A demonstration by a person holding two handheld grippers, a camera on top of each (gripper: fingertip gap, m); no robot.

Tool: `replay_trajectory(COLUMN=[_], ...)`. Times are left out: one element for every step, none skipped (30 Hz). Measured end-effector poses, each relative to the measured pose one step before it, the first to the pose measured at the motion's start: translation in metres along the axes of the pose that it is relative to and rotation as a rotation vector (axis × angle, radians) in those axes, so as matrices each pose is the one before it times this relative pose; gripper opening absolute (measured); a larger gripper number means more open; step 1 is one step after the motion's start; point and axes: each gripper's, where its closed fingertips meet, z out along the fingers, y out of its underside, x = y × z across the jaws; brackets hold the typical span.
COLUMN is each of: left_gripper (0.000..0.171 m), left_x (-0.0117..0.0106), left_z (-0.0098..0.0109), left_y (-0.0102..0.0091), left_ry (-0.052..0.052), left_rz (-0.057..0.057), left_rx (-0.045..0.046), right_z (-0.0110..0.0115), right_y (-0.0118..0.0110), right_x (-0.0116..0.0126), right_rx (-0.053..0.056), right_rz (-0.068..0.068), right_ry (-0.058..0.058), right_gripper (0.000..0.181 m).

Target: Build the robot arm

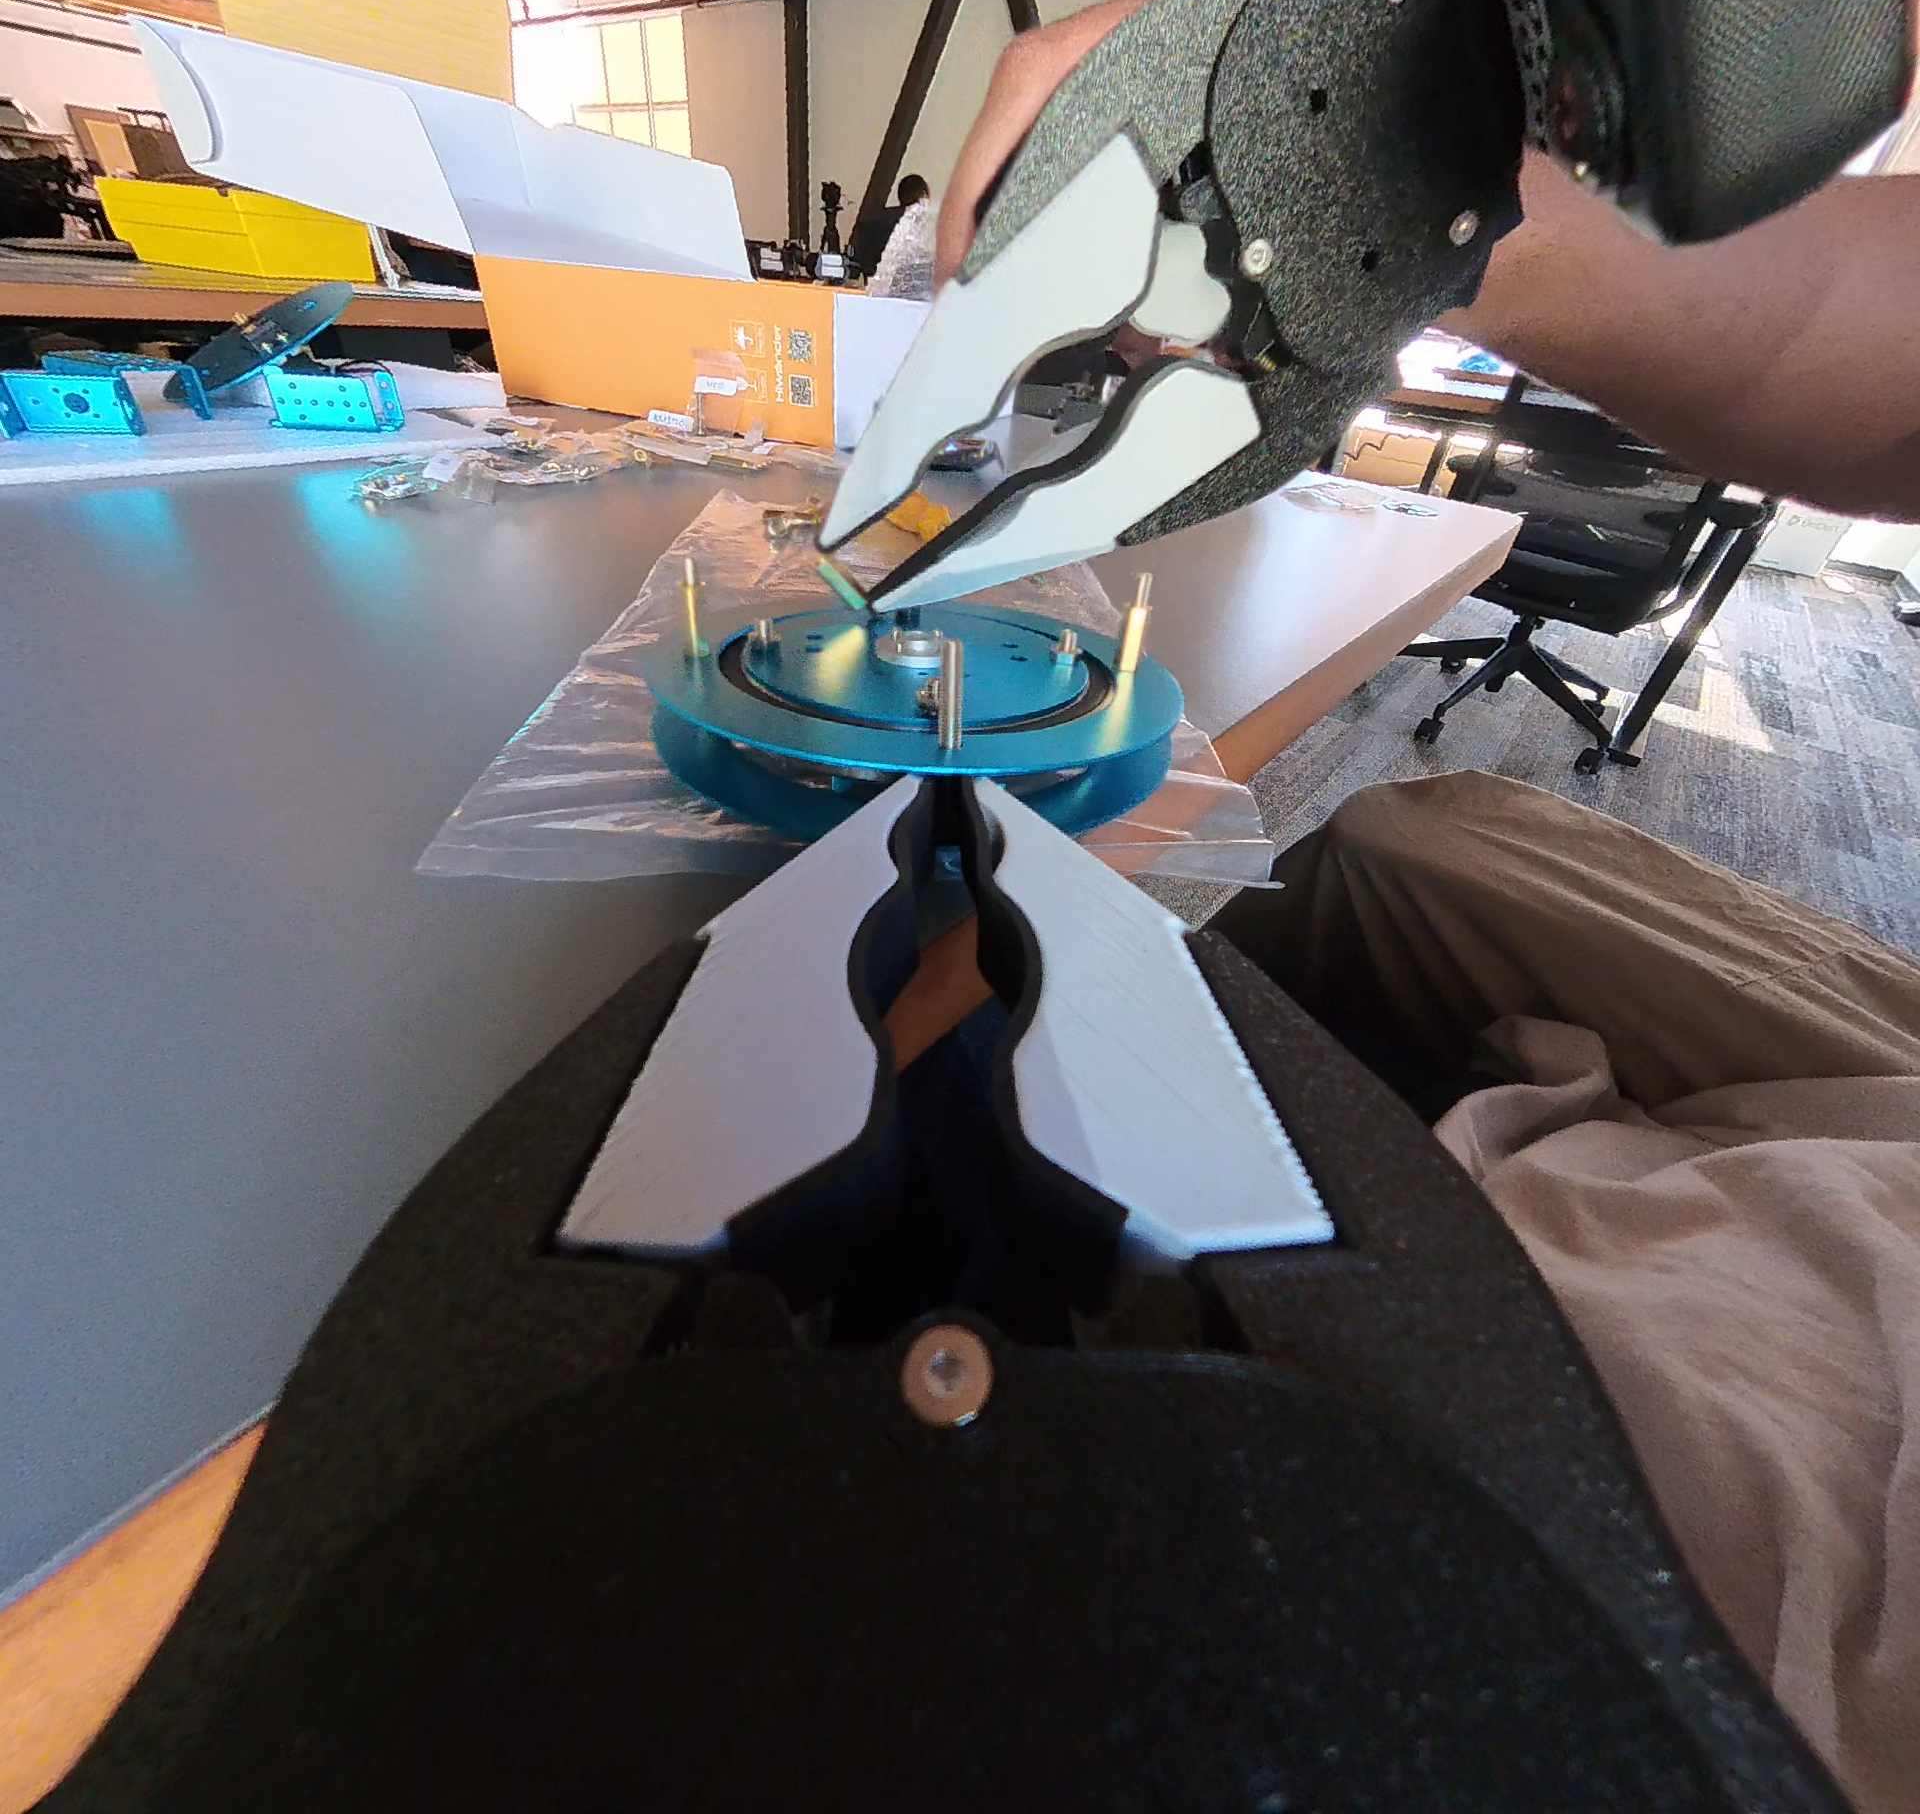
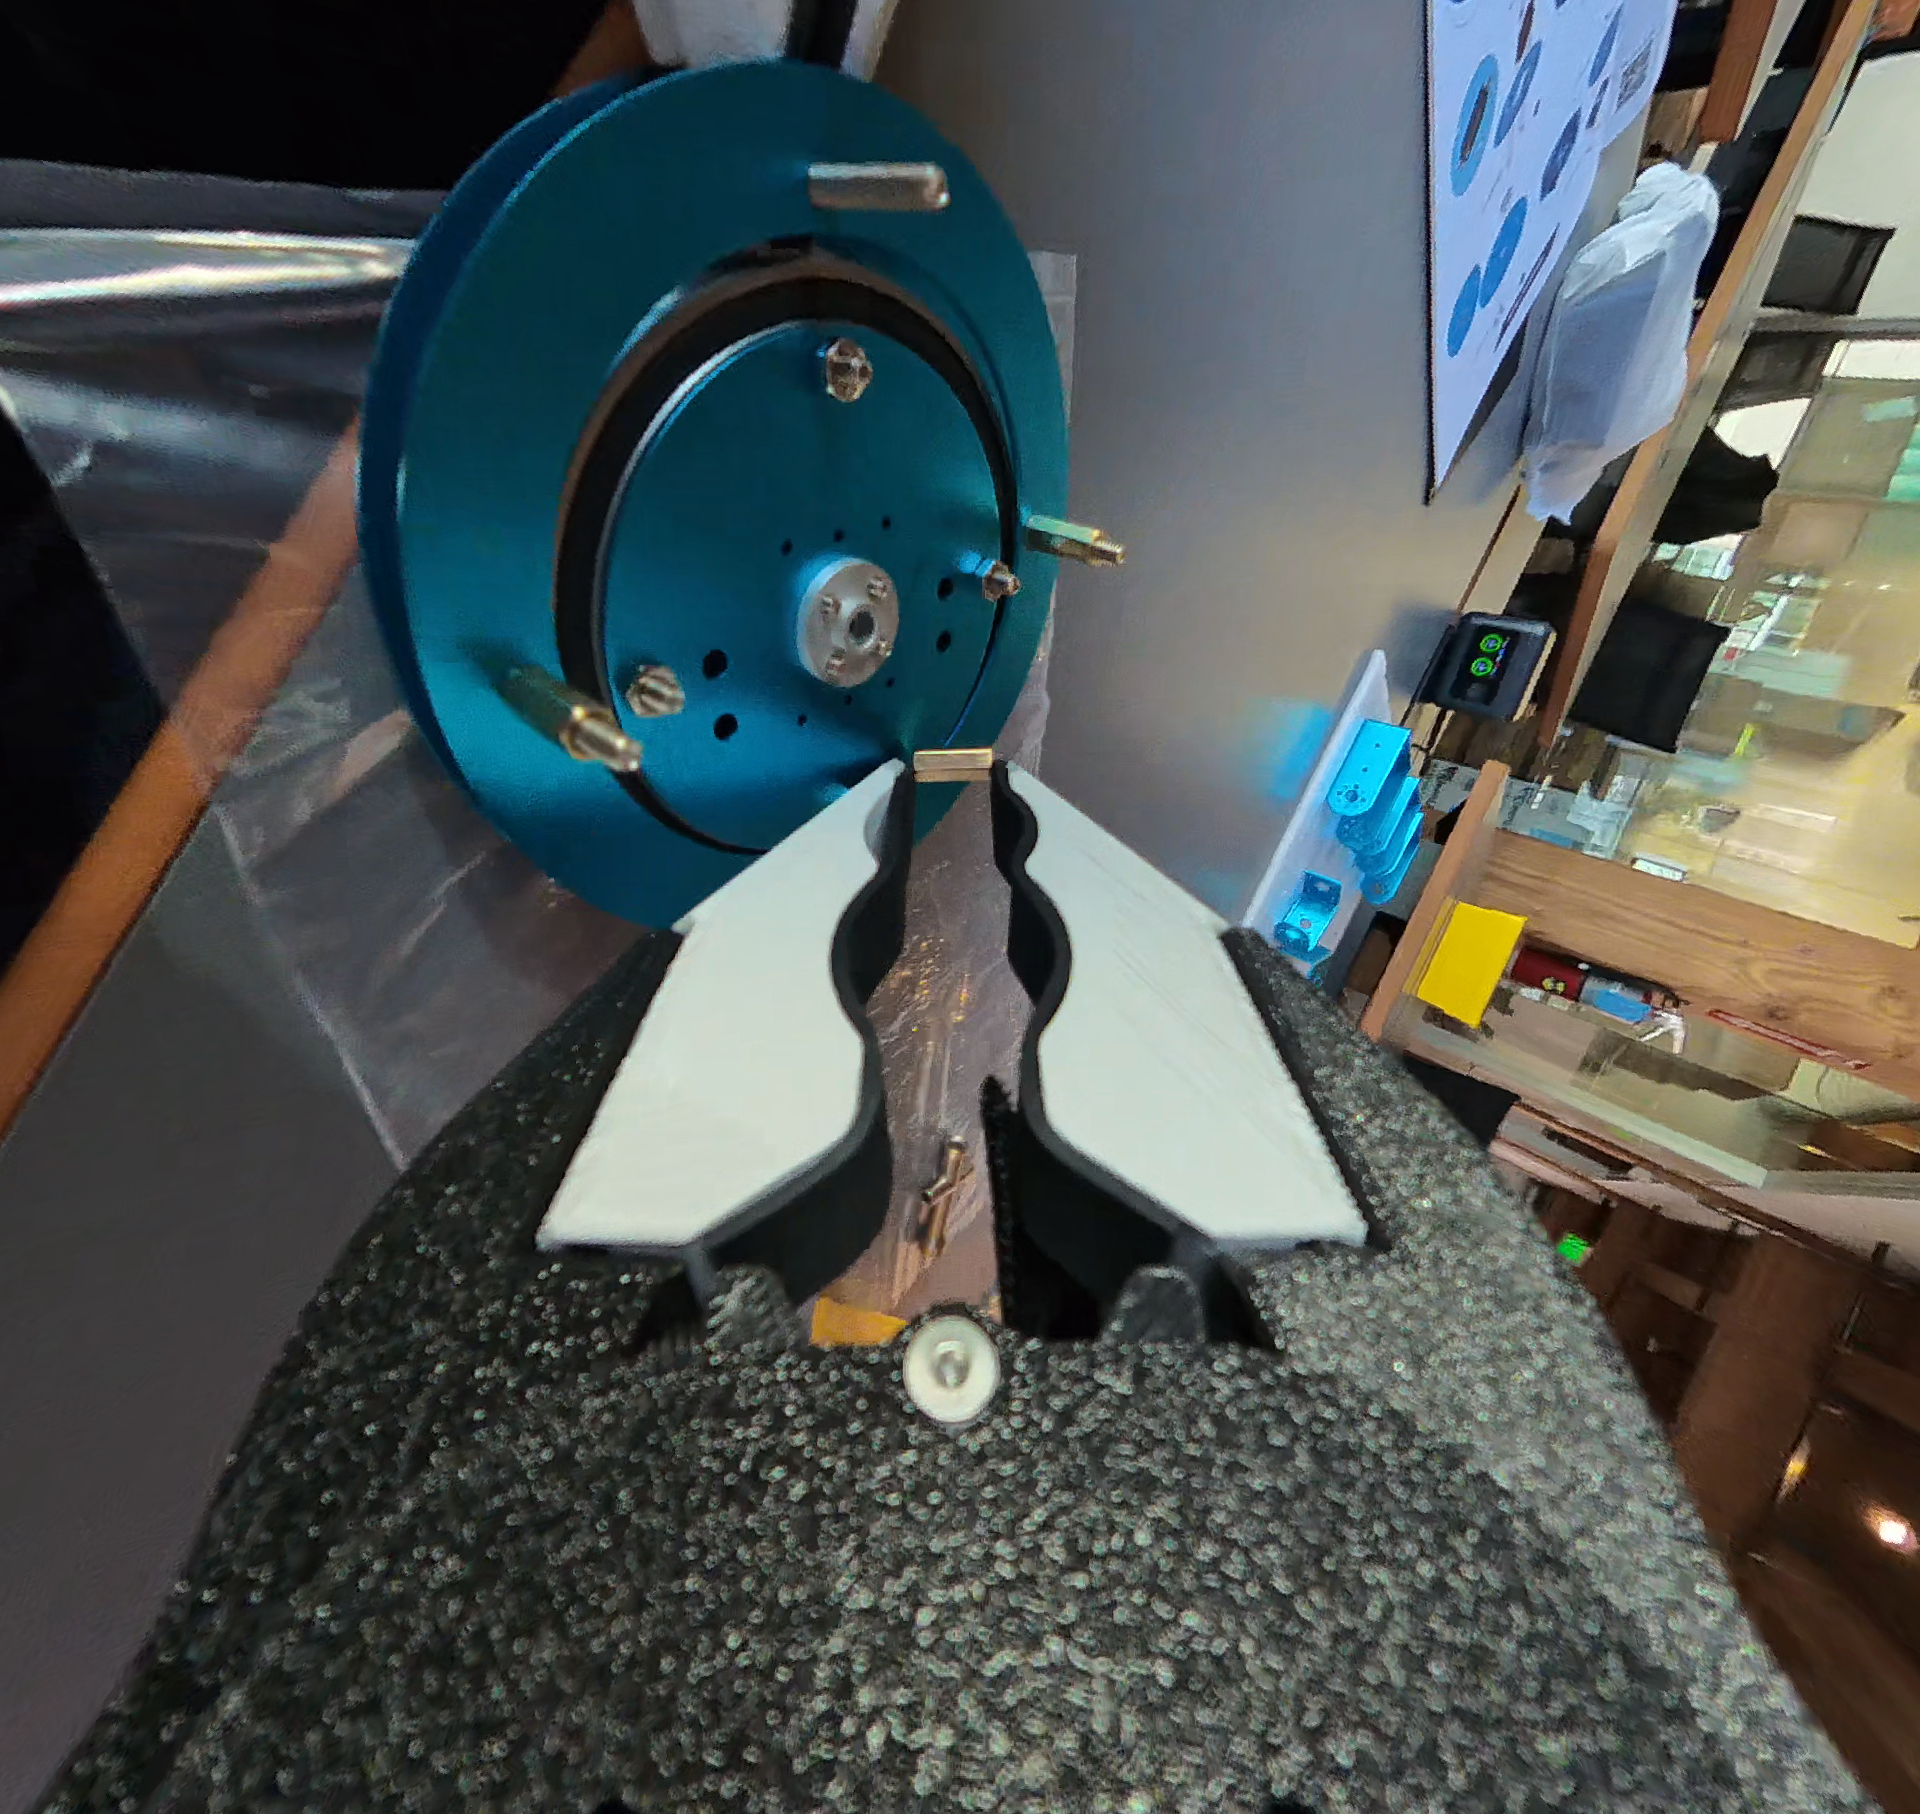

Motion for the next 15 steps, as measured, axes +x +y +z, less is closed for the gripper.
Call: replay_trajectory(left_gripper=[0.001,0.001,0.001,0.001,0.001,0.001,0.001,0.001,0.001,0.001,0.001,0.001,0.001,0.001,0.001], left_x=[0.00055,0.00058,0.00026,0.00014,0.00017,0.00003,-0.00005,-0.00006,-0.00012,-0.00005,0.00011,0.00004,0.00009,0.00013,0.00012], left_z=[0.0007,0.00046,0.00005,-0.00002,-0.00006,0.0,-0.00007,-0.00008,-0.00006,0.00004,0.00003,0.00023,0.00014,0.00013,0.00003], left_y=[0.00077,0.00066,0.00032,0.00013,0.00001,-0.00032,-0.00009,0.00012,-0.00004,-0.00001,-0.00003,0.0001,0.00009,0.0001,0.0], left_ry=[0.001,0.0018,-0.0005,-0.0027,-0.0015,-0.0007,0.0004,0.0011,0.0007,0.0003,0.0,-0.0006,-0.0008,-0.0005,-0.0008], left_rz=[0.0002,-0.0015,0.002,0.0069,0.0033,-0.0014,-0.0013,-0.0015,-0.0026,-0.0016,0.0013,0.0022,0.0012,0.0012,0.0008], left_rx=[-0.00331,-0.00108,0.0002,-0.00102,-0.00115,0.00017,0.00057,0.00042,0.00077,0.00068,0.00032,0.0001,0.00022,0.00013,0.00017], right_z=[-0.00167,-0.00187,-0.00285,-0.00387,-0.00418,-0.00256,-0.00038,0.00174,0.00211,0.00088,0.00049,-0.00018,-0.00086,0.00032,0.00137], right_y=[0.00104,0.00055,0.00137,0.00205,0.00314,0.0064,0.01044,0.01404,0.01177,0.00571,0.00179,-0.00288,-0.00753,-0.00784,-0.008], right_x=[-0.00107,-0.00062,0.00373,0.00742,0.00627,0.00625,0.00371,0.00154,0.00007,0.00157,0.00136,-0.00474,-0.00586,-0.00289,-0.00565], right_rx=[0.0033,0.0074,0.0109,0.0219,0.0256,0.0094,-0.0092,-0.0283,-0.0189,0.0121,0.0223,0.0292,0.0437,0.0359,0.0329], right_rz=[0.0283,0.0357,0.0347,0.0289,0.0523,0.0774,0.0839,0.073,0.0615,0.0625,0.0783,0.093,0.0969,0.0968,0.0877], right_ry=[-0.0086,-0.0087,0.0158,0.036,0.0157,0.0042,-0.0158,-0.0258,-0.0274,-0.014,-0.0216,-0.0696,-0.0751,-0.0457,-0.0493], right_gripper=[0.014,0.015,0.006,0.0,0.0,0.0,0.0,0.0,0.0,0.0,0.0,0.0,0.005,0.012,0.018])
